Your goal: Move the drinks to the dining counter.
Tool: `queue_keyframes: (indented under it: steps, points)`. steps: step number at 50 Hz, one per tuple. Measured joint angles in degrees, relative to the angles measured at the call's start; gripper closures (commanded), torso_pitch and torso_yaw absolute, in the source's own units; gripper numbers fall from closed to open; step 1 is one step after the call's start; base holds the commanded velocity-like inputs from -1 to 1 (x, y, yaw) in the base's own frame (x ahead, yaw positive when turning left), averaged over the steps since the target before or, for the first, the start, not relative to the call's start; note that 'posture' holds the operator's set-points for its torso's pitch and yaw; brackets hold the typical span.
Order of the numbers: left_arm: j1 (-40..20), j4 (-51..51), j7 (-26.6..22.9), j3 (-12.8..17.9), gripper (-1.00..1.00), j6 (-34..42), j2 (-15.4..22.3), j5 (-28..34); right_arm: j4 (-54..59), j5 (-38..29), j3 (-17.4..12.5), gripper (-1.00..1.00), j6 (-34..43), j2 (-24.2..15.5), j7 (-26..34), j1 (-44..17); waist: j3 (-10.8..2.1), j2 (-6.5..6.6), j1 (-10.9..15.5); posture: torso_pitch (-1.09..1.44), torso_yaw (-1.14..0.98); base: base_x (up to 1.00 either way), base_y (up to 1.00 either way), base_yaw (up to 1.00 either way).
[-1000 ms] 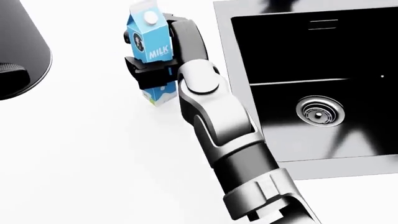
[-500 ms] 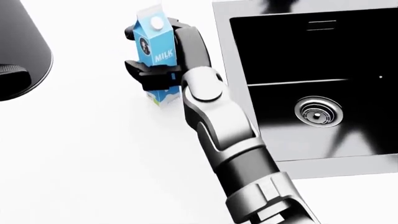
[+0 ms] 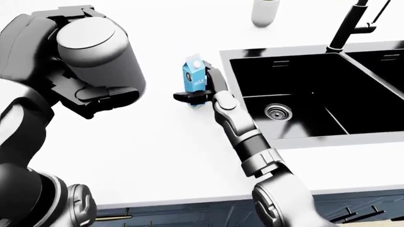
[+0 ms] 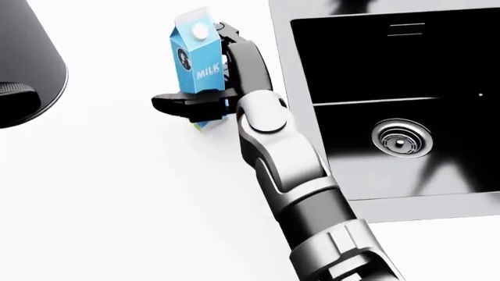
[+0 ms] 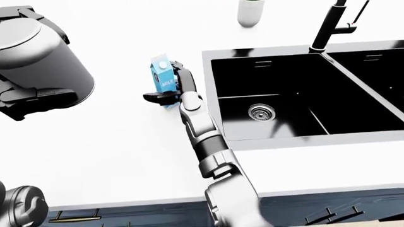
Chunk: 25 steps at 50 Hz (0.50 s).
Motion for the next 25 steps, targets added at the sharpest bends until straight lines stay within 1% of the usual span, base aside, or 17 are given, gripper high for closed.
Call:
queue_keyframes:
  steps: [3, 4, 5, 8, 11, 14, 17, 20, 25]
  points:
    - [-0.01, -0.21, -0.17, 0.17, 1.00, -0.06, 0.03, -0.04, -1.00, 0.06, -0.10, -0.66, 0.73, -0.44, 0.19, 0.14, -0.03, 0.02, 0.05, 0.00, 0.00, 0.00, 0.00, 0.00]
    - [0.12, -0.20, -0.16, 0.18, 1.00, -0.22, -0.06, 0.03, -0.94, 0.09, -0.18, -0.88, 0.63, -0.64, 0.30, 0.10, -0.08, 0.02, 0.06, 0.00, 0.00, 0.00, 0.00, 0.00]
    - [0.29, -0.12, -0.12, 0.16, 1.00, -0.42, -0.20, 0.11, -0.70, 0.12, -0.29, -1.00, 0.43, -0.86, 0.44, 0.03, -0.12, 0.02, 0.07, 0.00, 0.00, 0.00, 0.00, 0.00]
    - [1.40, 1.35, 0.53, -0.49, 1.00, -2.61, -1.56, 0.76, -1.45, 0.23, -0.65, -1.00, 0.89, -1.39, 0.50, 0.38, -0.28, 0.02, 0.19, 0.00, 0.00, 0.00, 0.00, 0.00]
    - [2.39, 3.75, 1.72, -2.28, 1.00, -4.77, -2.96, 1.64, -4.33, 0.39, -0.49, -1.00, 2.07, -1.70, 0.78, 1.19, -0.25, -0.21, 0.22, 0.00, 0.00, 0.00, 0.00, 0.00]
    - [2.71, 4.59, 2.24, -3.42, 1.00, -4.88, -3.51, 1.88, -6.09, 0.55, -0.38, -1.00, 2.35, -1.97, 1.32, 2.05, -0.24, -0.42, 0.16, 0.00, 0.00, 0.00, 0.00, 0.00]
    - [2.38, 4.77, 2.31, -3.77, 1.00, -4.95, -3.60, 1.96, -7.60, 0.64, -0.30, -1.00, 2.97, -2.20, 1.80, 3.45, -0.23, -0.53, 0.13, 0.00, 0.00, 0.00, 0.00, 0.00]
    - [1.98, 5.50, 2.43, -3.95, 1.00, -6.07, -3.74, 2.34, -11.19, 0.57, 0.10, -1.00, 5.33, -2.50, 2.53, 5.32, -0.25, -0.57, 0.19, 0.00, 0.00, 0.00, 0.00, 0.00]
    - [1.79, 8.46, 2.67, -5.01, 1.00, -8.26, -4.22, 3.20, -20.71, 0.42, 0.78, -1.00, 10.20, -3.17, 4.32, 7.21, -0.88, -1.21, 0.43, 0.00, 0.00, 0.00, 0.00, 0.00]
